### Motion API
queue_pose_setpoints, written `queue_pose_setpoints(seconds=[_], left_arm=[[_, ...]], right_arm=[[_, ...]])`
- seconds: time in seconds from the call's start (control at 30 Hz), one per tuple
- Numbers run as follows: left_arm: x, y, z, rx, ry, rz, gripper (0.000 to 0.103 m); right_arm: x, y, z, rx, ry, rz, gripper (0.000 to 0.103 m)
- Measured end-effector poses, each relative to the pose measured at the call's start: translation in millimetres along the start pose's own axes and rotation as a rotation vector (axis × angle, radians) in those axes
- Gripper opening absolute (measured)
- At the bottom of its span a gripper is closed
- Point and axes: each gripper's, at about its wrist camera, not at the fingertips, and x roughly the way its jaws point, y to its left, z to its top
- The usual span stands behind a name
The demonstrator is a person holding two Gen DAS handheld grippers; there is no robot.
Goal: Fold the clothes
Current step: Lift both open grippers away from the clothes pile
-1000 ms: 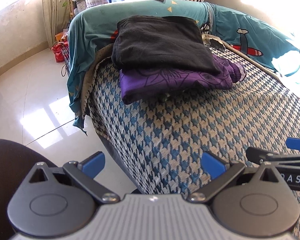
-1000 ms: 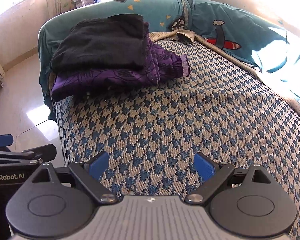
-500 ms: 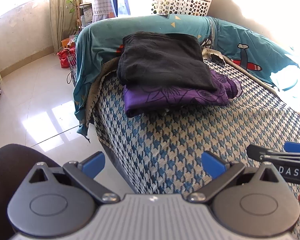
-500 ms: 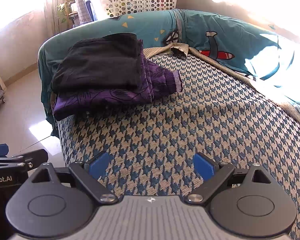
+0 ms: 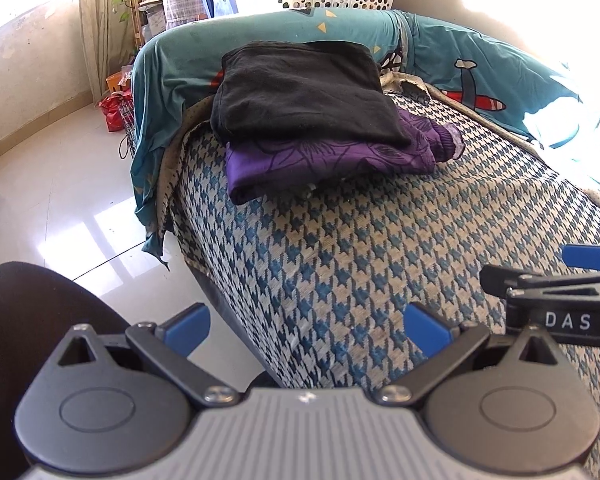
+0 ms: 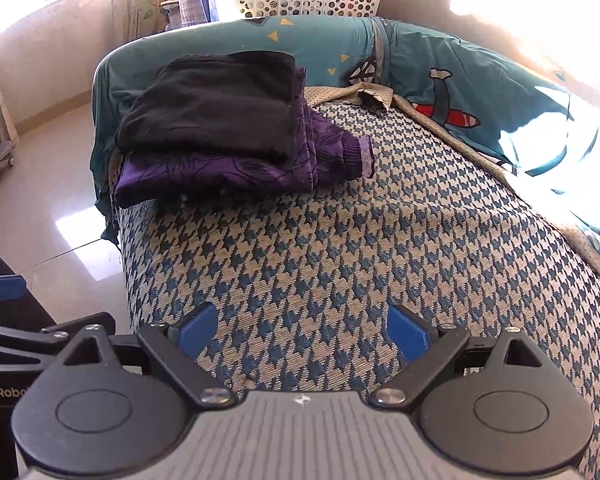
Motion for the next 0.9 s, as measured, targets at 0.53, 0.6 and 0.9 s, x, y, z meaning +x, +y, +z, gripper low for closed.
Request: queue_pose_setpoints(seconds=[0.53, 0.6, 0.9], left_arm=[[12, 30, 40, -0.06, -0.048, 0.012, 0.103], [16, 36, 47, -0.07, -0.052, 0.019, 0.103], [35, 45, 73, -0.071, -0.054, 0.038, 0.103]], right_arm=[[6, 8, 31, 0.108, -0.073, 0.02, 0.092], [8, 10, 37, 0.116, -0.081, 0.025, 0.092], [25, 17, 61, 0.146, -0.1, 0.026, 0.088]])
